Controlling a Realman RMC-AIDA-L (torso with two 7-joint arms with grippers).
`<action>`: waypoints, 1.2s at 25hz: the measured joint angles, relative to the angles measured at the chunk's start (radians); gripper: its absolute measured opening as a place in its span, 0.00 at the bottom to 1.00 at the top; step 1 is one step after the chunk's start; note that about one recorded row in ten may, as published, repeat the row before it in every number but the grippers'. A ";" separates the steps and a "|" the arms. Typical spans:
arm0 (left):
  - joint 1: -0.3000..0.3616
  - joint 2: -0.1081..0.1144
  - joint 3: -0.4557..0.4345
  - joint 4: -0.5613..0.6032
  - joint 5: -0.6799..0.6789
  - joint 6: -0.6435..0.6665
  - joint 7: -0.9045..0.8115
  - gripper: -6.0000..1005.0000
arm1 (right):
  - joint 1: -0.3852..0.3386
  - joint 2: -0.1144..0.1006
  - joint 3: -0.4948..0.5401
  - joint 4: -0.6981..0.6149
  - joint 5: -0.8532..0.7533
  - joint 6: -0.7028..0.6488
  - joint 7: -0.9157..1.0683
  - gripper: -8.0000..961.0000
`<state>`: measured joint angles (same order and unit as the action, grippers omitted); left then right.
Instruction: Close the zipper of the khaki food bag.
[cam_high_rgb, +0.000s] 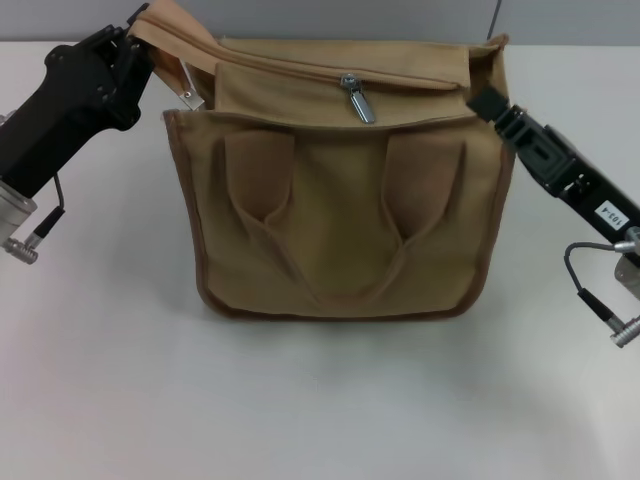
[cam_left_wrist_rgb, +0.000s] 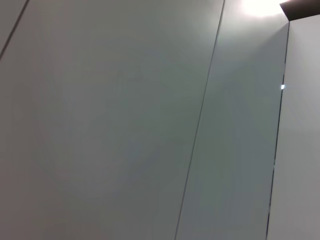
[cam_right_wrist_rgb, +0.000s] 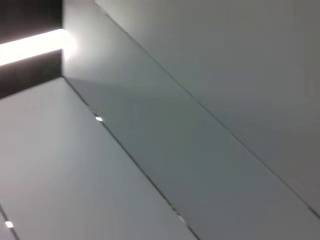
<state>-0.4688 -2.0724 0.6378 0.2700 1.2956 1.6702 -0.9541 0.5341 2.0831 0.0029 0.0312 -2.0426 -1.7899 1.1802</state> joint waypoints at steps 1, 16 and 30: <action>-0.001 0.000 0.000 0.000 0.000 0.002 -0.001 0.02 | 0.005 0.000 0.001 0.000 0.000 -0.010 0.000 0.01; -0.042 -0.003 0.002 -0.007 0.009 0.023 -0.005 0.02 | 0.120 -0.005 -0.103 -0.258 -0.008 -0.052 0.381 0.18; -0.088 -0.007 0.029 -0.002 0.009 0.043 -0.007 0.03 | 0.250 -0.079 -0.294 -0.488 0.011 -0.124 0.991 0.50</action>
<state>-0.5571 -2.0790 0.6671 0.2677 1.3046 1.7134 -0.9608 0.7841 2.0045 -0.2915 -0.4569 -2.0318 -1.9139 2.1709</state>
